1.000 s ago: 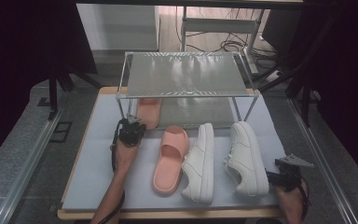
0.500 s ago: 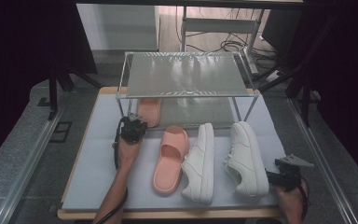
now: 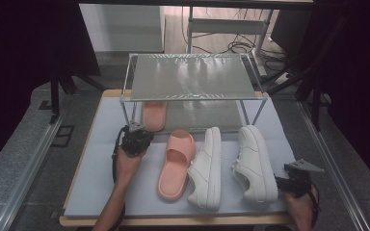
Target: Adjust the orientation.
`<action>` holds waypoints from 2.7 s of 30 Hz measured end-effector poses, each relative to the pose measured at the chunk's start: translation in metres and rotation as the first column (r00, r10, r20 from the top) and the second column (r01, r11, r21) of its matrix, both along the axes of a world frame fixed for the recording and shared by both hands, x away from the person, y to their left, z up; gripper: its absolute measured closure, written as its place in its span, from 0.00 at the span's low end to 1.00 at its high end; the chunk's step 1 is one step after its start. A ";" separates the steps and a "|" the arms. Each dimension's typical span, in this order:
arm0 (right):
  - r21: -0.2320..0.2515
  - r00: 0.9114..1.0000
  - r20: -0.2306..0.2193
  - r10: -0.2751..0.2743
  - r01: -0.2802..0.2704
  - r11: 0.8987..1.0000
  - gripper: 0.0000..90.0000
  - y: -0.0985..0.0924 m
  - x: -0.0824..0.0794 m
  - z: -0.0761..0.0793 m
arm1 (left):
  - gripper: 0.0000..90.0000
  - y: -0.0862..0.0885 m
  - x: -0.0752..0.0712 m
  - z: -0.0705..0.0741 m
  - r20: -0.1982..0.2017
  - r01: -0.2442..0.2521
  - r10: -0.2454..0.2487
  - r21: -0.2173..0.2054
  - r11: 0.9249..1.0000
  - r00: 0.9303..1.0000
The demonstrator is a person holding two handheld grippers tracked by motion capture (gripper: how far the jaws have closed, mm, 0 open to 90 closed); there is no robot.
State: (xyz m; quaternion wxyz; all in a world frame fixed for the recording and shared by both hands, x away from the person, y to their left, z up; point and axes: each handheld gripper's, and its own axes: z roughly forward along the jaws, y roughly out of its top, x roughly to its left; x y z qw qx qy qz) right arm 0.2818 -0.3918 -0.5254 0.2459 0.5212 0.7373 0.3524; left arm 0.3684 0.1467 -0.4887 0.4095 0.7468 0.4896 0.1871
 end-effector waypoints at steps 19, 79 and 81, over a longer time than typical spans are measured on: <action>0.001 1.000 0.001 -0.001 0.001 1.000 0.23 0.000 0.000 0.000 | 0.81 -0.011 -0.065 0.019 0.011 0.122 -0.122 -0.014 0.992 0.992; 0.001 1.000 0.000 0.000 0.000 1.000 0.23 0.000 0.000 0.000 | 0.88 -0.043 -0.018 0.036 0.006 0.023 -0.023 0.003 1.000 1.000; 0.000 1.000 0.000 0.000 0.000 1.000 0.23 0.000 0.000 0.000 | 0.88 -0.045 -0.012 0.039 0.006 0.016 -0.016 0.005 1.000 1.000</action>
